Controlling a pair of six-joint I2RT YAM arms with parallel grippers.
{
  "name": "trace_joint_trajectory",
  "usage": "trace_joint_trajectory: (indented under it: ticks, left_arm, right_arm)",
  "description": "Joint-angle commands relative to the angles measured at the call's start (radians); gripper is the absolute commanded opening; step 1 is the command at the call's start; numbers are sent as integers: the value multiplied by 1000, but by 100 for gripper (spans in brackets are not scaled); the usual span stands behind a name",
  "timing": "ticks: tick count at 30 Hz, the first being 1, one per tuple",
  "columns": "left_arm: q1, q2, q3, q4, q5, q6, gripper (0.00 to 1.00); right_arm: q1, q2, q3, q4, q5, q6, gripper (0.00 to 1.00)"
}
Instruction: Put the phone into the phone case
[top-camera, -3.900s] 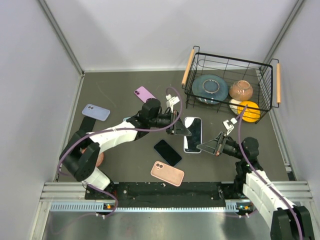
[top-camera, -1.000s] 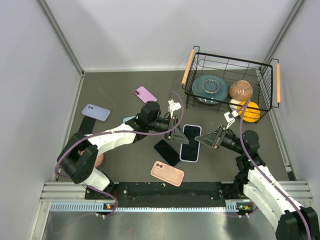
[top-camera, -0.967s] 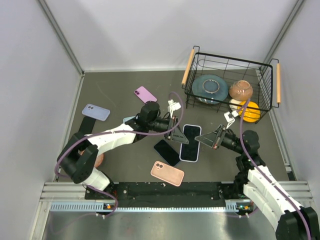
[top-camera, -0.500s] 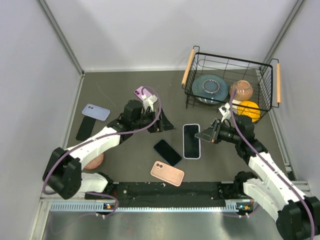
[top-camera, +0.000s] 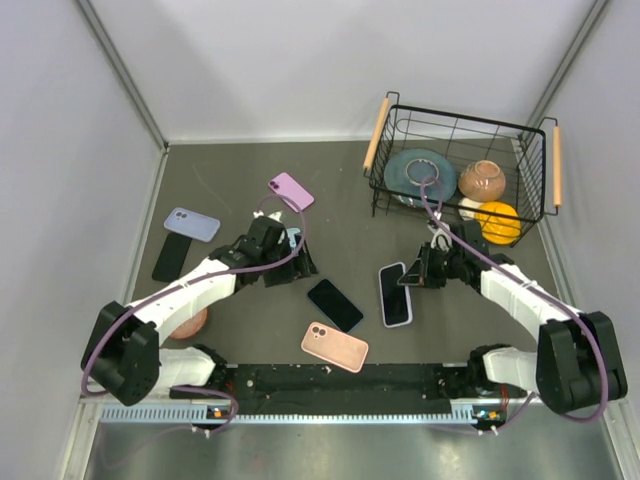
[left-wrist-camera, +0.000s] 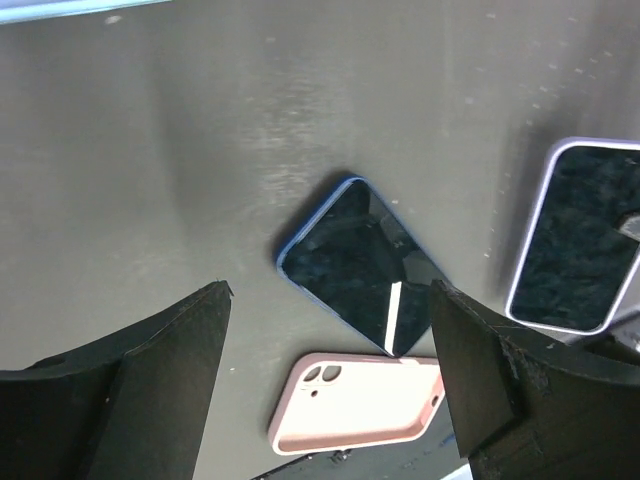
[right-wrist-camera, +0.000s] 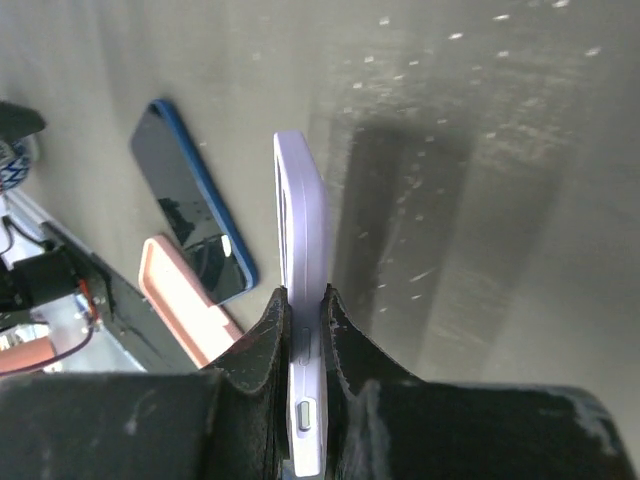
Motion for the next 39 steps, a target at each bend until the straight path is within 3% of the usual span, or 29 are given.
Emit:
trace_joint_trajectory:
  ticks: [1,10,20,26,30,39]
  left_arm:
    - [16,-42,-25,-29,-122,-56,85]
    - [19,-17,-57,-60,-209,-194,84]
    - [19,-77,-92,-84,-277,-251,82]
    - [19,-170,-115,-136,-315,-282,81]
    - [19,-226,-128,-175,-310,-309,80]
    - [19,-393,-132,-377,-424,-358,80]
  right_arm:
    - [-30,58,80,-6,59,-72,9]
    - [-37,110,99,-33,188,-98,31]
    - [-37,33,116,-110,232,-97,41]
    - [-29,-59,121,-141,234,-72,52]
    - [44,-105,126,-133,266,-25,66]
    - [368,-100,129,22,448,84,91]
